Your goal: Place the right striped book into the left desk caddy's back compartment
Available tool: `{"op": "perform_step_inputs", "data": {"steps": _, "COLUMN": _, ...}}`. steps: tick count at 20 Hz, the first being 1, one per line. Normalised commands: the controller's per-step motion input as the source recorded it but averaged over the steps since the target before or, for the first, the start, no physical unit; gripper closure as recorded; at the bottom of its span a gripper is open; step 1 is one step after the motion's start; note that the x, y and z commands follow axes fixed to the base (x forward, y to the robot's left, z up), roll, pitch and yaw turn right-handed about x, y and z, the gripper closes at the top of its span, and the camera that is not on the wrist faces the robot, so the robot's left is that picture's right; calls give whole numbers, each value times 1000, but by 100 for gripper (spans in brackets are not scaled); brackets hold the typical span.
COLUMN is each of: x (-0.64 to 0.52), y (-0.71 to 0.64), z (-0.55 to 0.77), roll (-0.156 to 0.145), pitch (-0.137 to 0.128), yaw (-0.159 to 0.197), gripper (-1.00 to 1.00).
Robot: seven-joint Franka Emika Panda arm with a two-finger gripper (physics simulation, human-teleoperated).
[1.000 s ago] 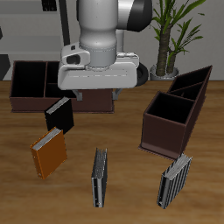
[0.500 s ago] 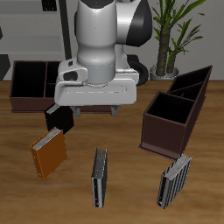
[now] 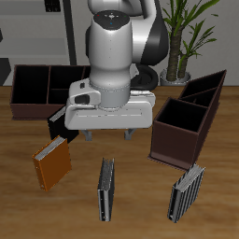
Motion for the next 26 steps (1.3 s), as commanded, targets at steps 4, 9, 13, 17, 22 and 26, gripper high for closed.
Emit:
{"op": "perform_step_inputs", "data": {"steps": 4, "x": 84, "y": 0, "z": -213, "roll": -2, "pitch": 4, "yaw": 4, "gripper": -100}}
{"op": "perform_step_inputs", "data": {"steps": 9, "x": 63, "y": -68, "z": -196, "roll": -24, "pitch": 5, "yaw": -23, "gripper": -100}}
{"op": "perform_step_inputs", "data": {"steps": 13, "x": 47, "y": -2, "z": -214, "roll": -24, "pitch": -4, "yaw": -27, "gripper": -100}}
{"op": "perform_step_inputs", "data": {"steps": 17, "x": 75, "y": 112, "z": -275, "roll": 3, "pitch": 7, "yaw": 14, "gripper": -100}}
{"op": "perform_step_inputs", "data": {"steps": 22, "x": 72, "y": -27, "z": -246, "roll": -8, "pitch": 18, "yaw": -31, "gripper": -100}}
{"op": "perform_step_inputs", "data": {"steps": 26, "x": 20, "y": -67, "z": -165, "roll": -18, "pitch": 8, "yaw": -30, "gripper": -100}}
